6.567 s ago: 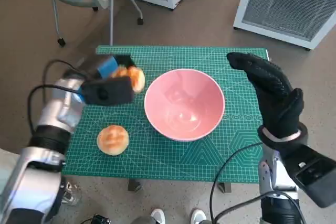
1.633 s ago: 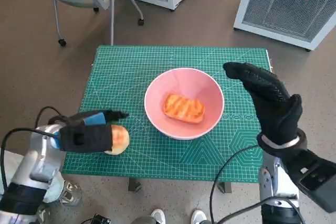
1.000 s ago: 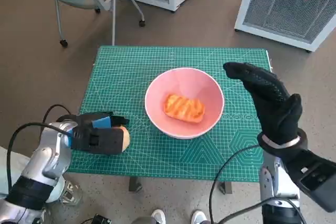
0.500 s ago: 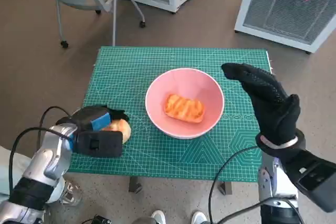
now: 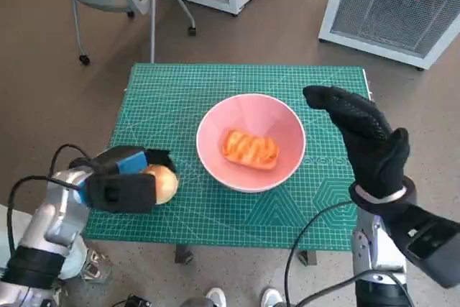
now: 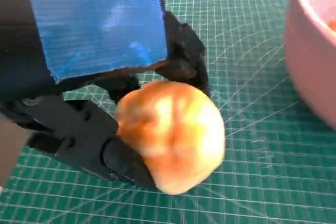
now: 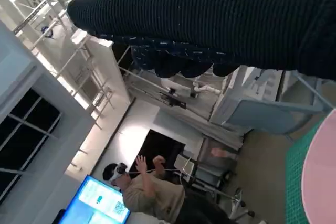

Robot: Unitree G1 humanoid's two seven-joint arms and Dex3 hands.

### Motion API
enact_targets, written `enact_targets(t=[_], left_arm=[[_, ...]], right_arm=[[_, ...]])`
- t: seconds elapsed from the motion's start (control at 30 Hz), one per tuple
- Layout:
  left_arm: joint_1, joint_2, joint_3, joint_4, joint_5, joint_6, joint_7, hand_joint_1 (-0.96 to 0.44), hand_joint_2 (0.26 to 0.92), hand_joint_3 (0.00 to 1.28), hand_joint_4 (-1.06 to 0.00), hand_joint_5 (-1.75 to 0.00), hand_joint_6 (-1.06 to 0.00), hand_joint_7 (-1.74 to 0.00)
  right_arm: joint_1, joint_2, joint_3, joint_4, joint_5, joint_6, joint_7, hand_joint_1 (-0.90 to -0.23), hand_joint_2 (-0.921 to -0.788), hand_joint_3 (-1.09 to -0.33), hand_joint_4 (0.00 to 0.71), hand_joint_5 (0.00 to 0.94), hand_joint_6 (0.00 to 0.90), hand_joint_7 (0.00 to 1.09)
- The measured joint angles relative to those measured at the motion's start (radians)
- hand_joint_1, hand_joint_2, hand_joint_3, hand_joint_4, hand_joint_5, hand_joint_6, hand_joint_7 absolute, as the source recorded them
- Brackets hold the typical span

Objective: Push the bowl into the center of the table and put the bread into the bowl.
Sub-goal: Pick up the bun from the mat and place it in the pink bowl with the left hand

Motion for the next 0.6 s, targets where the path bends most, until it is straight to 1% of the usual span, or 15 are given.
enact_targets(t=[0.17,0.3,0.43,0.6], left_arm=[[-0.028,-0.001,0.060,-0.048,-0.059,0.031,-0.014,0.00,0.910,0.03,-0.78,-1.03,-0.67,-1.17],[-0.067,-0.014,0.107,-0.104,-0.090,0.078,-0.003,0.00,0.910,0.03,-0.77,-1.04,-0.67,-1.16],[-0.110,-0.053,0.134,-0.168,-0.094,0.118,0.045,0.00,0.908,0.02,-0.78,-1.04,-0.68,-1.14],[-0.168,-0.124,0.132,-0.242,-0.074,0.137,0.132,0.00,0.900,0.02,-0.81,-1.02,-0.71,-1.10]], right_arm=[[-0.001,0.000,-0.001,0.007,0.000,0.000,0.000,-0.685,-0.921,-0.694,0.066,0.000,-0.001,0.45],[-0.004,0.000,-0.003,0.014,0.000,-0.002,0.000,-0.686,-0.921,-0.693,0.068,0.001,-0.001,0.45],[-0.010,0.001,-0.003,0.023,-0.001,-0.004,0.000,-0.686,-0.921,-0.693,0.068,0.001,-0.001,0.46],[-0.014,0.003,-0.002,0.033,-0.004,-0.009,0.000,-0.690,-0.921,-0.692,0.069,0.001,-0.001,0.46]])
